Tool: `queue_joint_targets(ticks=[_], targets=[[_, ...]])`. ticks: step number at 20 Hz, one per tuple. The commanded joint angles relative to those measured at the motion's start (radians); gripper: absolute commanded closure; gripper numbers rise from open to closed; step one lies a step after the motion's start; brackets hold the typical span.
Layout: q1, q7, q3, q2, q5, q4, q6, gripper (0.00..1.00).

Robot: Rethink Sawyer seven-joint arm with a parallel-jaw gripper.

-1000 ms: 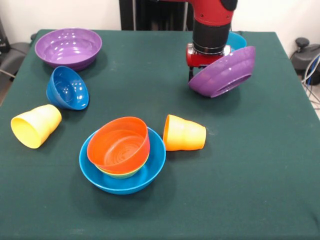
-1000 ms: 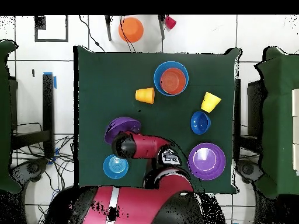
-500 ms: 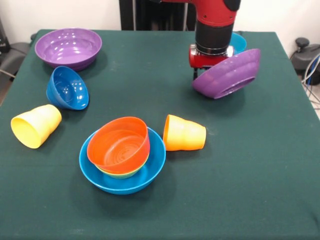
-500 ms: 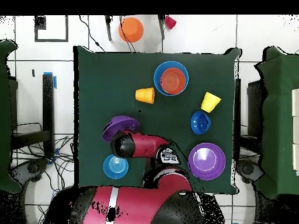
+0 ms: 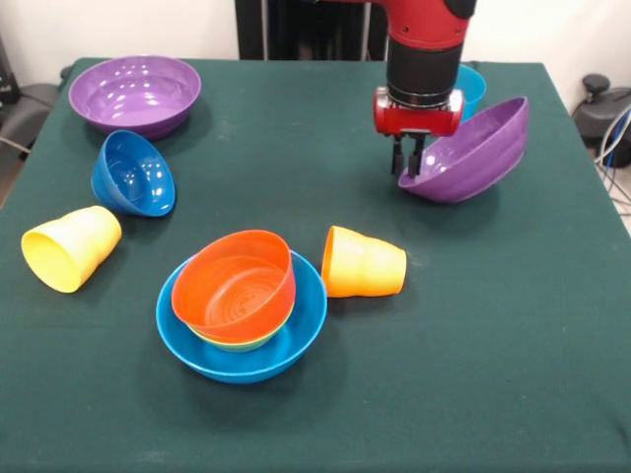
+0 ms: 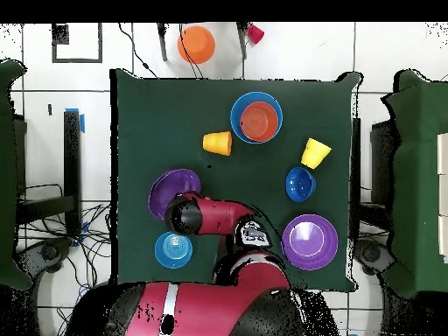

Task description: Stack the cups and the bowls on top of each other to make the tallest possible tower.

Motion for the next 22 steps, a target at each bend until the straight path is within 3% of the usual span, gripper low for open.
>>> queue_joint_targets(ticks=[1,7,16,22], targets=[[-0.016,0.067,0.096,0.029,-0.013,-0.063,0.069,1.00],[-0.048,0.029,0.090,-0.175,0.009,-0.017,0.279,1.00],[-0.094,0.037,0.124,-0.338,0.045,0.039,0.449,1.00],[-0.082,0.027,0.104,-0.426,0.040,0.037,0.565,1.00]])
